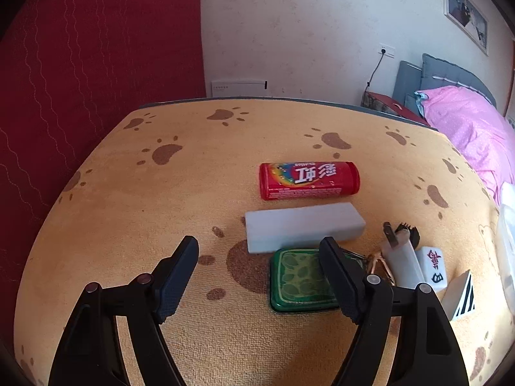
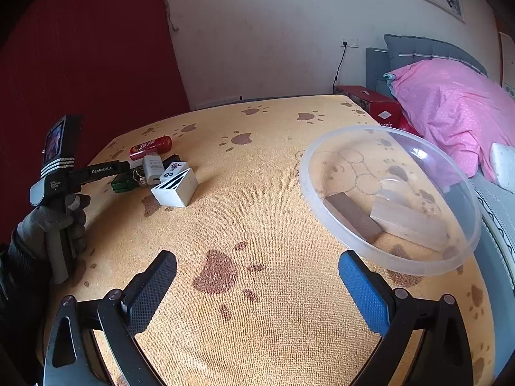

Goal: Organize rigid objects
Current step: 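Move the left tool to the green jar-shaped keychain and grasp it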

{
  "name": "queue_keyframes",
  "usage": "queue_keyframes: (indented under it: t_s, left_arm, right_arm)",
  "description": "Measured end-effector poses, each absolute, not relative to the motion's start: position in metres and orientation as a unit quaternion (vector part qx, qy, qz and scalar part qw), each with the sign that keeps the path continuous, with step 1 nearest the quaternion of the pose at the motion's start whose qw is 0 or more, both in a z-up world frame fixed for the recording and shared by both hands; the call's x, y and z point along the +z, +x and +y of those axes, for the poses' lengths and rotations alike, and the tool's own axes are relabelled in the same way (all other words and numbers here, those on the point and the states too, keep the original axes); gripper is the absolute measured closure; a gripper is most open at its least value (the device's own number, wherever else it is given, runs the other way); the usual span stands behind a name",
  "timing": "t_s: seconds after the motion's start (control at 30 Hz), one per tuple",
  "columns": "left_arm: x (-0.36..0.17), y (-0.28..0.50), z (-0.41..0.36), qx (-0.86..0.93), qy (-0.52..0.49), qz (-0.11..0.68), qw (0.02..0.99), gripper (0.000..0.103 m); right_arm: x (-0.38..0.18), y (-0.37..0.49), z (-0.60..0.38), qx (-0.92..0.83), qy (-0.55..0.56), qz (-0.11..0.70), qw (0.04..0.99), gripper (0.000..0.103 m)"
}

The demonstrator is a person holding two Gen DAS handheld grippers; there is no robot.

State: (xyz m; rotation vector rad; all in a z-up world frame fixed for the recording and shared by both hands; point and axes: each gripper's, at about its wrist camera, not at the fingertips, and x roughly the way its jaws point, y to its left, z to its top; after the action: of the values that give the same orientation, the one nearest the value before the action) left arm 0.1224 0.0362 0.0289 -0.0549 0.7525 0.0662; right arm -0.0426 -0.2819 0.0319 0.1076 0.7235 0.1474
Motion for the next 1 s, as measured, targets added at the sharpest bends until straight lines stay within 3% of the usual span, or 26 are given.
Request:
queue_keyframes:
  t_s: [0.23,0.57,0.8,1.0]
  left_arm:
    - [0.026,0.118,0.053,0.042,-0.063,0.374,0.925,0.023]
    - [0.025,0.108,0.017,-0.001,-0.019,0.374,0.927,0.016]
    - [0.019,0.113,-0.008,-0.011,0.013,0.399,0.917,0.016]
    - [0.015,0.119,0.002,-0.009,-0.018,0.411,0.912,0.017]
  right_arm:
    - [0.029,-0.041,-0.277,0.079,0.053,0.359,0.929,0.0]
    - [0.027,-0.038,-0.278,0.077,0.059,0.362,0.927,0.0]
    - [0.027,-0.039,-0.28,0.078,0.062,0.361,0.927,0.0]
    - [0.026,-0.038,-0.28,0.078,0.065,0.362,0.927,0.0]
